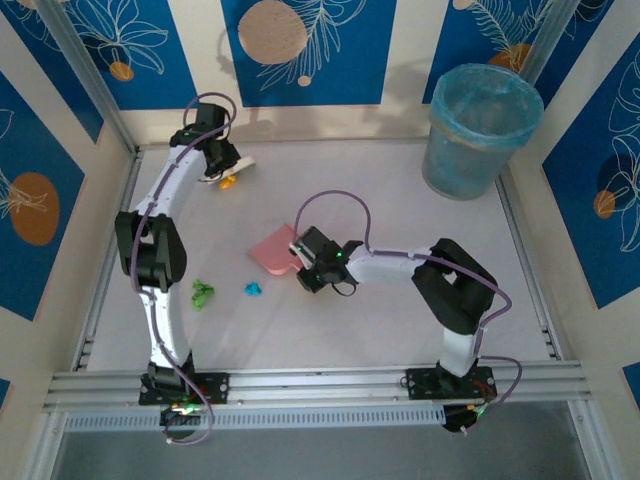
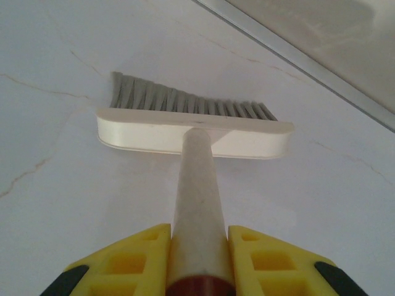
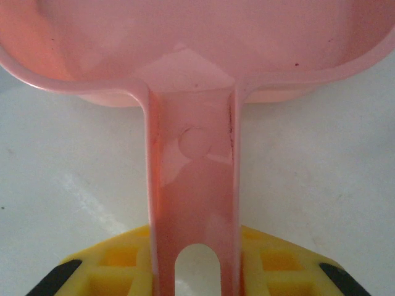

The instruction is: Sweep away the paper scraps from the table

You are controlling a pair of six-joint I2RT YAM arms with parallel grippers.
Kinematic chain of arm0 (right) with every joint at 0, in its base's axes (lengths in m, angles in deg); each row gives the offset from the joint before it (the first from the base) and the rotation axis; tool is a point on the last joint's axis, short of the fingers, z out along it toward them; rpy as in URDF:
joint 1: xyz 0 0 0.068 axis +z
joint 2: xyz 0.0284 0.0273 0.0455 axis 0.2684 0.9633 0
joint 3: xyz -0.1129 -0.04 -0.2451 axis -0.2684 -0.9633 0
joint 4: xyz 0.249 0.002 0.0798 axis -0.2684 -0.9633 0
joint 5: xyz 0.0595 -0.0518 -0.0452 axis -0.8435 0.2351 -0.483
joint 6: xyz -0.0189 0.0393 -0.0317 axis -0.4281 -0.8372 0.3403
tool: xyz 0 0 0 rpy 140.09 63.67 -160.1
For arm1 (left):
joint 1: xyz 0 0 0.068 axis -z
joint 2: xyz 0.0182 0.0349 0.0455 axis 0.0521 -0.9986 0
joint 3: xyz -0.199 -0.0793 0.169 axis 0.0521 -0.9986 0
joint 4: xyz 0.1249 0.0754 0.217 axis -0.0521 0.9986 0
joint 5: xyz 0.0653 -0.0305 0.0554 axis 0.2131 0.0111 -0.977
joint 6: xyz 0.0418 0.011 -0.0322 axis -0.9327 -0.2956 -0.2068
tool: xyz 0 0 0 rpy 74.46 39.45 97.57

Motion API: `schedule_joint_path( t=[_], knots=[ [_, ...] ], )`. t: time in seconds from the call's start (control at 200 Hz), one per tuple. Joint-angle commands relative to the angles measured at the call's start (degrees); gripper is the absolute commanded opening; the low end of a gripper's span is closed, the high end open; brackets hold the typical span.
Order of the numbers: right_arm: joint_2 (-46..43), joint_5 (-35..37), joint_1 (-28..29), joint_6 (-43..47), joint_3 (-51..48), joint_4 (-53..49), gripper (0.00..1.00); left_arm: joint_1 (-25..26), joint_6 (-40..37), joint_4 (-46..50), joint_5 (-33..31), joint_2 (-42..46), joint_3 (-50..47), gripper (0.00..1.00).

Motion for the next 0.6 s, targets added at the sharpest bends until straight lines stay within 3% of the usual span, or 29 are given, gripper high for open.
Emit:
schedule_joint_path(
  t=[0.0,0.265,0.595],
  knots=[
    [-0.8,-2.0,-1.0,-0.7,1.3,-0.6,0.0,1.7,-0.3,-1.3,5.7,5.2,-5.4,0.0],
    [-2.2,-3.0,-2.4,-2.0,0.2,0.0,0.0,6.8,6.4,-15.8,14.1,19.0,-29.0,0.0],
    [-3.9,-1.1,-4.6,-4.2,-0.8,-0.8,0.0,16.2,11.0,-22.2,14.5,30.4,-43.8,0.0]
  ],
)
